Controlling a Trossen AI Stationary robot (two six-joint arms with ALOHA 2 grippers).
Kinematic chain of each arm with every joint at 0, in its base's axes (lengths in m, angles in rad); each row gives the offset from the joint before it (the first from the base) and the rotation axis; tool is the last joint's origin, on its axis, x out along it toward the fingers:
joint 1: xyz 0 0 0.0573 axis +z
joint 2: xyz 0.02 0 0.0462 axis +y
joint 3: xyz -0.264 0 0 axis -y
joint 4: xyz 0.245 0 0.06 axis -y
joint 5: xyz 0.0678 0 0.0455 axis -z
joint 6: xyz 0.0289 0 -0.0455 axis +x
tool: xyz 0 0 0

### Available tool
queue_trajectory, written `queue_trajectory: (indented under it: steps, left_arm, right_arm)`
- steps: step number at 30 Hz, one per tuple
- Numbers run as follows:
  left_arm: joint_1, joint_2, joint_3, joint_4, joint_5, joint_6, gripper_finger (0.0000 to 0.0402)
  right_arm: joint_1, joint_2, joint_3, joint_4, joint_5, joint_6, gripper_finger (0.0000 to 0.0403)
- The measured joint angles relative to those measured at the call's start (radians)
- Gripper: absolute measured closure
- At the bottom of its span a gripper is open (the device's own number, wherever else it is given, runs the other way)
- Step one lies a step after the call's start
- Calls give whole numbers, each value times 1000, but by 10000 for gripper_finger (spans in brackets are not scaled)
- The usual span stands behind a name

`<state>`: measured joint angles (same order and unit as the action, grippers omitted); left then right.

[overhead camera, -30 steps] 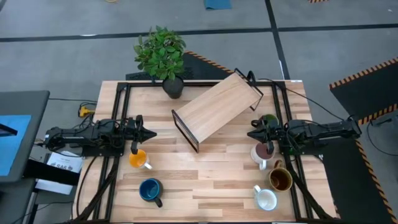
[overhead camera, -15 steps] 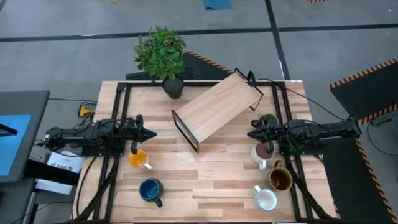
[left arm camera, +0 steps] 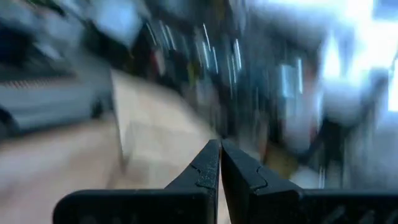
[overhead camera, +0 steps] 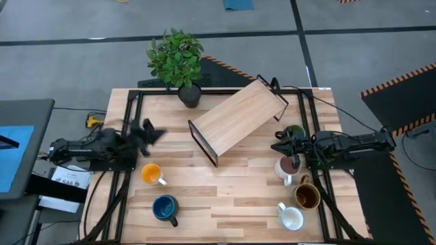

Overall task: Place coffee mugs
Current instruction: Put the yellow mug on the shelf

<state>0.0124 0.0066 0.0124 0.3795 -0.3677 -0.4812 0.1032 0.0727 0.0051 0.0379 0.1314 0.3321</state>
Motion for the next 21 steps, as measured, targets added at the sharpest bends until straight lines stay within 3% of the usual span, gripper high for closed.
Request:
queue_trajectory:
  steps: [2,4,7,11,15,21]
  left_arm:
    - [0,0,0,161,-168,-56,401]
    - [1,1,1,282,-261,-65,401]
    - [0,62,50,284,-200,-56,401]
    - [0,243,179,200,-73,-14,401]
    - [0,391,370,-13,-11,53,401]
    - [0,542,692,-620,124,152,401]
  right_arm:
    - [0,0,0,0,0,0,359]
    - [0,0,0,0,0,0,359]
    - [0,0,0,0,0,0,359]
    - [0,0,0,0,0,0,359]
    - [0,0,0,0,0,0,359]
    - [0,0,0,0,0,0,359]
